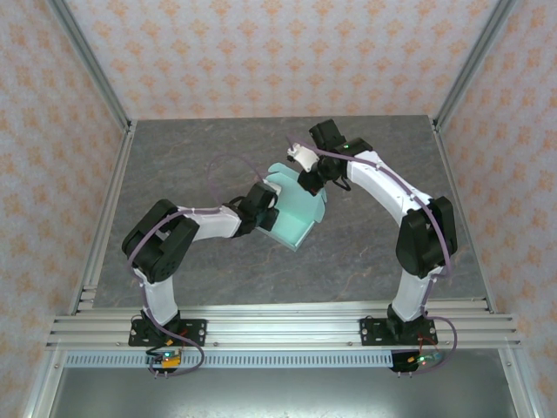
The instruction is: Fold the paper box
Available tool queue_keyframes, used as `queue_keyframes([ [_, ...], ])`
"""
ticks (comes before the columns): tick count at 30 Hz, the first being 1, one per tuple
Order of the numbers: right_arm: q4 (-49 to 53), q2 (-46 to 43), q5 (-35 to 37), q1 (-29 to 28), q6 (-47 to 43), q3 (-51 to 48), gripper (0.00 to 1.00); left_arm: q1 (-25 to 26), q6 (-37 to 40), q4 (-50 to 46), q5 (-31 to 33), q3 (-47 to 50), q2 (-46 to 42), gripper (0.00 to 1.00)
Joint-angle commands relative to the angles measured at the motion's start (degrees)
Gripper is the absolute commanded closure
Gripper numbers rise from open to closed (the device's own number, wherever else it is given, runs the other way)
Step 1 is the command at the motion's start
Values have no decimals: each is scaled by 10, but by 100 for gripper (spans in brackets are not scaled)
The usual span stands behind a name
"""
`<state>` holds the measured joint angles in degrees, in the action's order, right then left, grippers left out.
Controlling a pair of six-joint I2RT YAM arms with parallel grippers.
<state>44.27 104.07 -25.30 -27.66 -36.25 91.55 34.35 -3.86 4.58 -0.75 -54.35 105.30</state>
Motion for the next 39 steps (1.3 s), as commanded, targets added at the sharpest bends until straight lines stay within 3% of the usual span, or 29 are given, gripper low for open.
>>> queue_keyframes([
  [1, 22, -16, 3, -6, -43, -8, 97, -10, -30, -16, -49, 11, -84, 58],
  [5, 29, -20, 3, -5, -83, -7, 92, -19, -57, -25, -75, 26, -171, 54],
  [8, 24, -31, 7, -6, -80, -4, 69, -34, -92, -20, -94, 46, -230, 50],
  [10, 13, -41, -2, -6, -68, -4, 61, -49, -114, -23, -92, 54, -257, 46],
  [13, -5, -53, -6, -5, -19, 0, 52, -76, -124, -17, -97, 66, -273, 43],
  [17, -65, -98, 10, -1, 104, -45, 40, -85, -62, -17, -95, 55, -249, 42],
  [21, -112, -163, -1, 10, 214, -130, 34, -84, -5, 25, -143, 59, -222, 41],
  [26, -140, -246, 22, 18, 322, -242, 34, -86, 32, 15, -145, 19, -162, 40],
  [31, -144, -270, 25, 23, 366, -302, 34, -86, 34, 35, -159, 0, -117, 39],
  [35, -181, -268, 7, 23, 403, -333, 44, -86, 24, 44, -177, -14, -97, 48],
  [39, -216, -255, -3, 22, 432, -343, 60, -86, 7, 66, -179, -5, -100, 68],
])
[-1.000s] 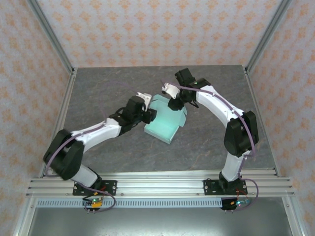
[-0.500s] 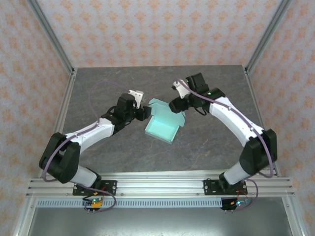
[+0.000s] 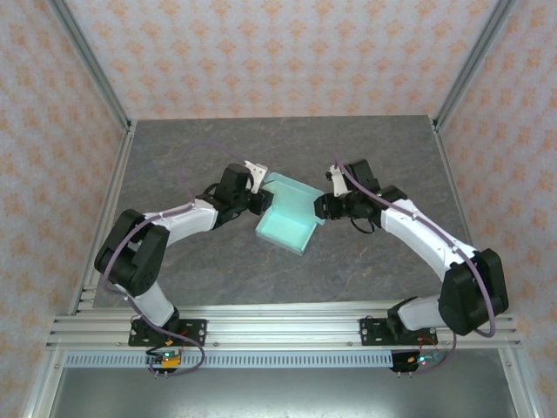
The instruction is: Fold the paper box
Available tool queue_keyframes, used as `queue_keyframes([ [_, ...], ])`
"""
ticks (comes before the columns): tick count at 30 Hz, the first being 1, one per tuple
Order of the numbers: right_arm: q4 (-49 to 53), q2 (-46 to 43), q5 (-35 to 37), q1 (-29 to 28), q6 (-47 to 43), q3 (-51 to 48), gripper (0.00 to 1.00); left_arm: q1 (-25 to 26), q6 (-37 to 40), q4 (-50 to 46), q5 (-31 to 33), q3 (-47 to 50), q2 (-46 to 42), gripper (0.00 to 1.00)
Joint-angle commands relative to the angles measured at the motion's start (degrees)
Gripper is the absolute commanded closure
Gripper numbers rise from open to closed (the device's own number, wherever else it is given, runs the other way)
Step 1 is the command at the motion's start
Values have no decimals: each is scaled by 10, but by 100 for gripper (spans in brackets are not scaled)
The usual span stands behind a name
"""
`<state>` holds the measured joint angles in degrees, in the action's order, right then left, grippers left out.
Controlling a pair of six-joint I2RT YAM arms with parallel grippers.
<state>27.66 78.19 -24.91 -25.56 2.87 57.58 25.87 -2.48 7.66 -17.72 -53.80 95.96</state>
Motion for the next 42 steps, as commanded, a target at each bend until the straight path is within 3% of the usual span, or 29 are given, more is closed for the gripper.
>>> queue_keyframes([
  [1, -60, 6, -7, -1, 44, -6, 63, -1, -12, 37, -6, -7, -10, 70],
  [8, -128, 56, 5, -15, 52, 21, 80, 9, -89, 119, 20, 54, -34, 80],
  [12, -174, 90, 4, -21, 34, 44, 82, 22, -122, 136, 36, 69, -41, 80],
  [16, -155, 128, 31, -20, -44, 99, 82, 25, -168, 161, 23, 71, -27, 78],
  [21, -145, 167, 74, -17, -138, 149, 73, 33, -238, 216, 44, 94, -15, 74],
  [24, -144, 170, 89, -14, -116, 162, 62, 38, -253, 224, 52, 96, -9, 73],
  [30, -159, 129, 103, -12, -49, 103, 51, 42, -258, 215, 77, 105, -20, 59],
  [42, -133, 73, 38, 42, -24, 31, 46, 42, -193, 115, 101, 52, -32, 55],
])
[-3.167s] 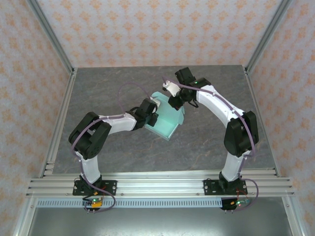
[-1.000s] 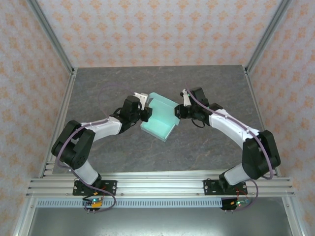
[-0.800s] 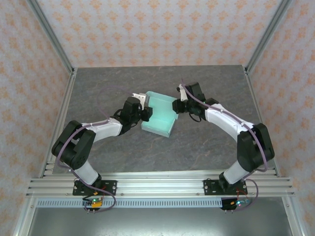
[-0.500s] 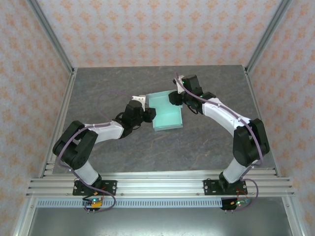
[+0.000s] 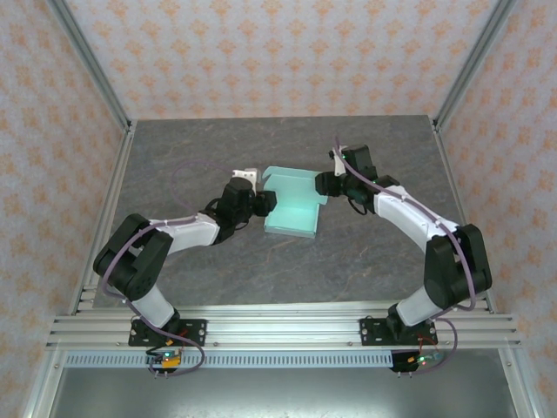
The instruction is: Fold the paper box
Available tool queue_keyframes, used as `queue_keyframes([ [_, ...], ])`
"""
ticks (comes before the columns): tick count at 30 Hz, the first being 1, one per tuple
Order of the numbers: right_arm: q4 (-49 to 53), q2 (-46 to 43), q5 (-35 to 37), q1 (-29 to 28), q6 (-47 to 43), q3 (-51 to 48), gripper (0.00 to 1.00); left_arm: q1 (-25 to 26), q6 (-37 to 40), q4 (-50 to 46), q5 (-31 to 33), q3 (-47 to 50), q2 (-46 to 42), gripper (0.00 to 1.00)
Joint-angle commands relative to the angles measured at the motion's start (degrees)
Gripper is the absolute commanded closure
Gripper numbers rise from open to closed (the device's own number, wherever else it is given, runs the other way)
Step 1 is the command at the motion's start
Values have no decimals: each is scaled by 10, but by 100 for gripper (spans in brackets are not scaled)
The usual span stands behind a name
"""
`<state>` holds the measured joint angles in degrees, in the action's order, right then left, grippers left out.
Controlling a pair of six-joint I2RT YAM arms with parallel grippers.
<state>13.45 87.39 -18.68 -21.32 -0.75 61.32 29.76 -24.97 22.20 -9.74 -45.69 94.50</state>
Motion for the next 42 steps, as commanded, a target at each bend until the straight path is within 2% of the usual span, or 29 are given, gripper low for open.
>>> queue_keyframes([
  [1, 11, -20, -30, 0, 14, -5, 45, 3, 39, -35, 24, -32, -21, 54],
  [7, 10, -27, -59, -1, 47, -26, 48, 3, 107, -81, 25, -68, -13, 54],
  [11, 8, -29, -54, -1, 50, -43, 53, 3, 124, -81, 27, -79, 9, 67],
  [16, -8, -31, -61, -9, 56, -48, 72, 5, 114, -70, 12, -79, 14, 84],
  [20, -10, -23, -59, -25, 57, -40, 81, 17, 103, -60, 4, -80, 19, 89],
  [27, -56, -33, 4, -69, 98, -74, 90, 48, 64, -31, 40, -54, 25, 92],
  [34, -164, -69, 48, -102, 127, -172, 90, 64, 46, 7, 66, 0, 8, 92],
  [42, -253, -98, 117, -147, 195, -234, 85, 65, 8, 40, 57, 51, -4, 89],
])
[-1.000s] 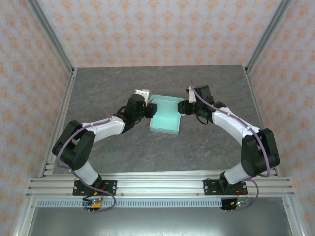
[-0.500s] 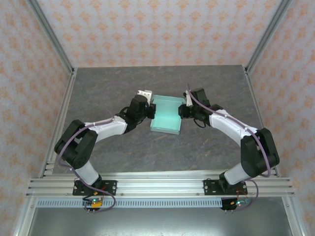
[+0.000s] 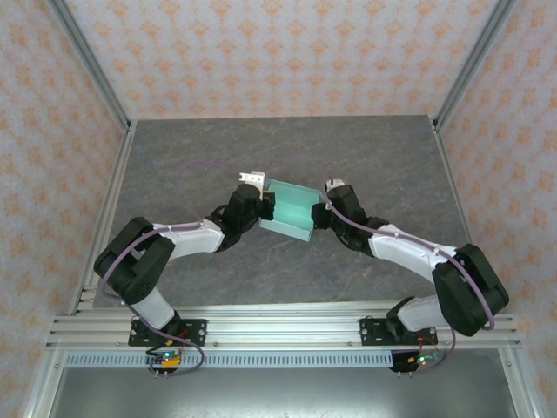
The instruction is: Fold the paper box
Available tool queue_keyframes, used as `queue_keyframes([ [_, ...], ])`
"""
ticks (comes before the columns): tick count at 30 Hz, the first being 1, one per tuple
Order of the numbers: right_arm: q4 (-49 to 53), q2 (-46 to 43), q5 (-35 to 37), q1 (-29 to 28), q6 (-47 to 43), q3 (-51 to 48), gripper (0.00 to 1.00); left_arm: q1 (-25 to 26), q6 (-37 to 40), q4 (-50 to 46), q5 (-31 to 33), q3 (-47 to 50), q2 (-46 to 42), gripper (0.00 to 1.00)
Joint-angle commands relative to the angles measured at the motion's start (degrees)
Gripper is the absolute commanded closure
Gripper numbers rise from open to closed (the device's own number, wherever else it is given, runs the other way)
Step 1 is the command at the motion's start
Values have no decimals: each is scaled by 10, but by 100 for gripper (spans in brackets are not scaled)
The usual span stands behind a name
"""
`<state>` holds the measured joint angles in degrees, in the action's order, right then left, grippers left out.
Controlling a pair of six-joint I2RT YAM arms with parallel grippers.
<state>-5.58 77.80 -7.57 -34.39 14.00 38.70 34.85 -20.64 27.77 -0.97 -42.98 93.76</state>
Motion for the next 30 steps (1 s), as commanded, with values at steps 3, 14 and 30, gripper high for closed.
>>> queue_keyframes([
  [3, -65, 6, 30, -24, 89, 1, 82, 14, -41, -18, -31, 20, 8, 90],
  [14, -43, 18, 65, -47, 157, 20, 76, 14, -48, -11, 4, 33, 11, 90],
  [30, 16, 35, 68, -47, 129, 86, 74, 13, -42, -39, 31, 11, -15, 89],
])
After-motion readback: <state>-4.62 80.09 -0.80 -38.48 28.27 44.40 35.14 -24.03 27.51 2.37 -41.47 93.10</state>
